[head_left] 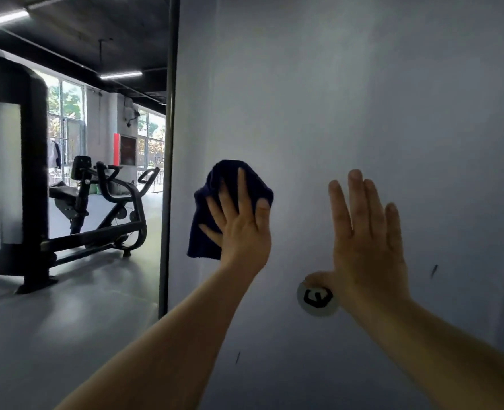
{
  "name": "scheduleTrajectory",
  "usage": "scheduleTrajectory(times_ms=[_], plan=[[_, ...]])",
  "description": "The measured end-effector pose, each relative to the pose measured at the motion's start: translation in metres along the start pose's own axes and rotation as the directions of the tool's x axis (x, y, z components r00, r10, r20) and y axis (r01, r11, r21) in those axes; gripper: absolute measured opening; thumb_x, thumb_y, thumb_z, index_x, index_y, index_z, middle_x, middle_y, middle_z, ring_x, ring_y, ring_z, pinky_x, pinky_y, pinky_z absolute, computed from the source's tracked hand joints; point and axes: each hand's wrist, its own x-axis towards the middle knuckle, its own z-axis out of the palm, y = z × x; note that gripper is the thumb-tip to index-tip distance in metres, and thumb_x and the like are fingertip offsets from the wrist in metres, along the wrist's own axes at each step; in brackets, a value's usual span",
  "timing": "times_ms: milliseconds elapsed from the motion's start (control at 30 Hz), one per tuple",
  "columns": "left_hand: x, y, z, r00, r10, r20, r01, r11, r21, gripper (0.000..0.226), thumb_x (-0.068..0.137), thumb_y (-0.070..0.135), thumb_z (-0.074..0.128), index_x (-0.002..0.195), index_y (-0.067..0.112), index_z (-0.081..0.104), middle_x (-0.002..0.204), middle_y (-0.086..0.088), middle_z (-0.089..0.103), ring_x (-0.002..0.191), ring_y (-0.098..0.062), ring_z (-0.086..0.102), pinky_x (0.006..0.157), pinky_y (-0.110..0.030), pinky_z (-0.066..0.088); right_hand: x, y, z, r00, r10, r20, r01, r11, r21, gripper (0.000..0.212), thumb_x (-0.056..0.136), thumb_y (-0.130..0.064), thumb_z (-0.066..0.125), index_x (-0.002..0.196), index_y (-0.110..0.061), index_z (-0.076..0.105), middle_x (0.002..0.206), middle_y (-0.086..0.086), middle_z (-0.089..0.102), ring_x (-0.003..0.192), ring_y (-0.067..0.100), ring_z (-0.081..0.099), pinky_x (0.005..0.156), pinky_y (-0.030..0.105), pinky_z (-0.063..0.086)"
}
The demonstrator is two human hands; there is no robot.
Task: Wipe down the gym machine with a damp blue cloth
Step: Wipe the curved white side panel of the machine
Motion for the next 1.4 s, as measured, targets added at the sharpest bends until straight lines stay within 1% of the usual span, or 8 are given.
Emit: scheduleTrajectory(times_ms=[133, 267, 500, 667, 833, 1067, 1233, 1400], plan=[[0.010, 0.015, 0.001, 0.999, 0.016, -0.052, -0.016, 1.000, -0.009, 0.057, 0.102, 0.049, 0.016, 0.151, 0.046, -0.011, 0.159, 0.013, -0.027, 0.146, -0.015, -0.026, 0.113, -0.066, -0.010, 0.006, 0.002, 0.005, 1.000, 0.017, 0.025, -0.019, 0.997, 0.080, 0.150, 0.066, -0.056, 0.082, 0.143, -0.016, -0.040, 0.150, 0.009, -0.046, 0.143, 0.027, -0.035, 0.119, 0.050, -0.012], [-0.040, 0.014, 0.010, 0.890, 0.441, 0.112, -0.454, 0.843, 0.288, 0.055, 0.097, 0.060, -0.003, 0.147, 0.047, -0.024, 0.162, 0.002, -0.018, 0.148, -0.029, -0.020, 0.113, -0.066, -0.010, -0.002, 0.014, -0.001, 0.999, 0.020, -0.048, -0.016, 0.996, 0.087, 0.149, 0.056, -0.045, 0.092, 0.155, -0.014, -0.014, 0.161, 0.010, -0.023, 0.151, 0.029, -0.012, 0.121, 0.048, 0.005], [0.023, 0.082, 0.001, 0.915, 0.397, -0.071, -0.366, 0.891, 0.270, 0.055, 0.101, 0.053, 0.009, 0.151, 0.044, -0.014, 0.163, 0.003, -0.017, 0.149, -0.026, -0.017, 0.112, -0.066, -0.007, 0.012, 0.065, -0.035, 0.977, 0.200, 0.075, -0.209, 0.964, 0.166, 0.158, 0.056, -0.071, 0.076, 0.136, -0.017, -0.048, 0.140, 0.012, -0.056, 0.140, 0.033, -0.038, 0.119, 0.051, -0.010], [-0.010, 0.059, 0.003, 0.717, 0.657, 0.232, -0.679, 0.583, 0.447, 0.056, 0.101, 0.055, 0.007, 0.153, 0.041, -0.008, 0.162, -0.005, 0.003, 0.147, -0.040, 0.002, 0.108, -0.076, 0.009, 0.002, 0.079, -0.035, 0.993, 0.094, 0.072, -0.108, 0.966, 0.237, 0.154, 0.061, -0.064, 0.080, 0.138, -0.023, -0.046, 0.140, 0.006, -0.057, 0.139, 0.027, -0.042, 0.116, 0.043, -0.018], [0.022, 0.135, 0.008, 0.821, 0.567, 0.060, -0.539, 0.736, 0.410, 0.055, 0.102, 0.052, 0.007, 0.150, 0.044, -0.017, 0.163, 0.002, -0.018, 0.149, -0.030, -0.017, 0.111, -0.066, -0.009, 0.001, 0.094, -0.037, 0.998, -0.007, 0.067, -0.010, 0.967, 0.254, 0.144, 0.066, -0.072, 0.069, 0.140, -0.022, -0.043, 0.142, 0.004, -0.055, 0.138, 0.025, -0.043, 0.116, 0.041, -0.018], [-0.014, 0.109, 0.018, 0.491, 0.794, 0.357, -0.819, 0.281, 0.501, 0.056, 0.100, 0.056, 0.019, 0.154, 0.041, 0.014, 0.153, -0.007, 0.038, 0.142, -0.039, 0.018, 0.106, -0.075, 0.010, -0.030, 0.128, -0.030, 0.986, 0.168, -0.015, -0.156, 0.944, 0.291, 0.120, 0.083, -0.059, 0.063, 0.147, -0.026, -0.033, 0.152, -0.001, -0.044, 0.145, 0.019, -0.032, 0.120, 0.037, -0.009], [0.003, 0.175, 0.032, 0.677, 0.726, 0.125, -0.674, 0.543, 0.501, 0.058, 0.097, 0.059, 0.005, 0.151, 0.045, -0.013, 0.163, 0.002, -0.014, 0.148, -0.031, -0.013, 0.106, -0.068, -0.014, -0.034, 0.152, -0.027, 0.963, 0.263, 0.059, -0.265, 0.887, 0.377, 0.141, 0.065, -0.062, 0.076, 0.143, -0.035, -0.038, 0.152, -0.003, -0.043, 0.145, 0.020, -0.030, 0.119, 0.043, 0.003], [-0.018, 0.151, 0.034, 0.383, 0.819, 0.428, -0.863, 0.152, 0.481, 0.058, 0.099, 0.058, 0.019, 0.154, 0.040, 0.016, 0.158, -0.005, 0.029, 0.146, -0.037, 0.014, 0.106, -0.074, 0.001, -0.055, 0.156, -0.010, 0.970, 0.220, 0.101, -0.242, 0.890, 0.386, 0.151, 0.058, -0.063, 0.080, 0.140, -0.031, -0.043, 0.147, -0.008, -0.049, 0.142, 0.017, -0.036, 0.115, 0.036, -0.005]])
